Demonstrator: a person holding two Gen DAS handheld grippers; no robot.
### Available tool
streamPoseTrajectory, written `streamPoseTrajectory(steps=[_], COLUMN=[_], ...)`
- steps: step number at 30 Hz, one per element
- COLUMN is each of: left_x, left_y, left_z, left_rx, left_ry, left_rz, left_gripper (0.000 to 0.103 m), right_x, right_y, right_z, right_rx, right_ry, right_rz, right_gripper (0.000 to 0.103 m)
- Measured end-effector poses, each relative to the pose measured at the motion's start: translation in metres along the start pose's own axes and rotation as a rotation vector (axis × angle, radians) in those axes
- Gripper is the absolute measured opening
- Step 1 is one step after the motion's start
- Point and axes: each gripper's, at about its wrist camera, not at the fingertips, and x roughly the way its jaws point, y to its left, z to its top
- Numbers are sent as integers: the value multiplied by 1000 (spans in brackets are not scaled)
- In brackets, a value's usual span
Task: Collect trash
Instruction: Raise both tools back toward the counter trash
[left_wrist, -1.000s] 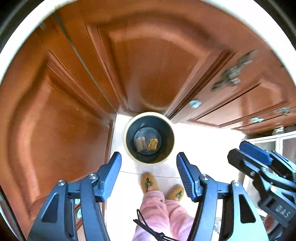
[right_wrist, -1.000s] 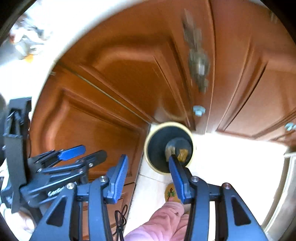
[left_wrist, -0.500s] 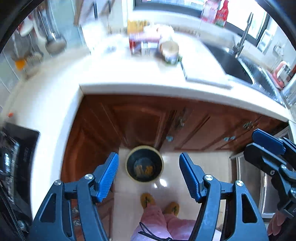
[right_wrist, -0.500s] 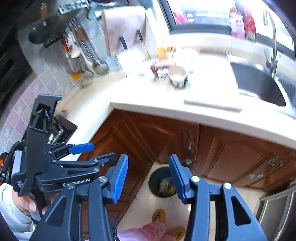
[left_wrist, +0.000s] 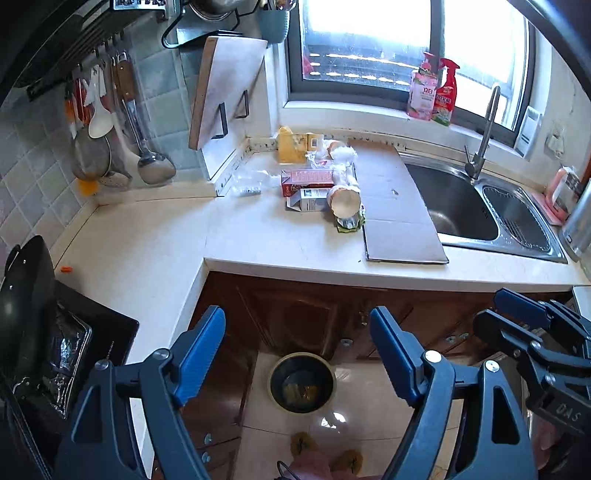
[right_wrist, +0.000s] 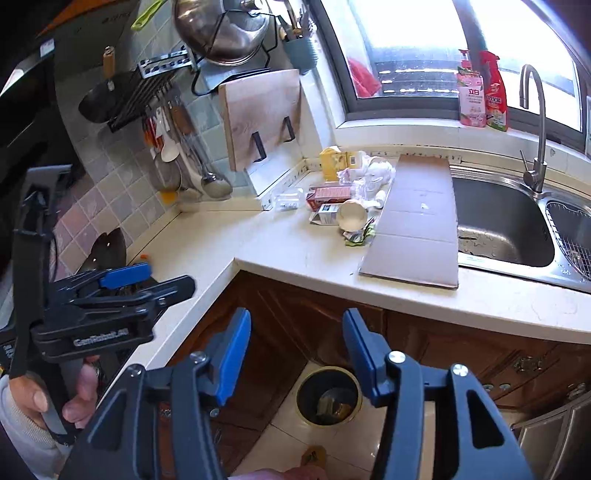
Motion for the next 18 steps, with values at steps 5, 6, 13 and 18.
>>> streamPoseTrajectory(steps=[5, 6, 13, 18], left_x=[3, 5, 36, 69], left_y=[-3, -4, -9, -7], left_z=[3, 5, 40, 78], left_rx=[8, 12, 36, 60], left_ry=[2, 4, -6, -6], left_rz=[9, 10, 2, -36], left_gripper=[79, 79, 79, 79], right_x=[10, 12, 27, 49], right_y=[-11, -12, -27, -37], right_z=[14, 17, 45, 70], right_rx=[-1, -5, -3, -2], right_ry=[-2, -9, -73, -81], right_rz=[-4, -10, -87, -157], right_gripper=[54, 54, 54, 54])
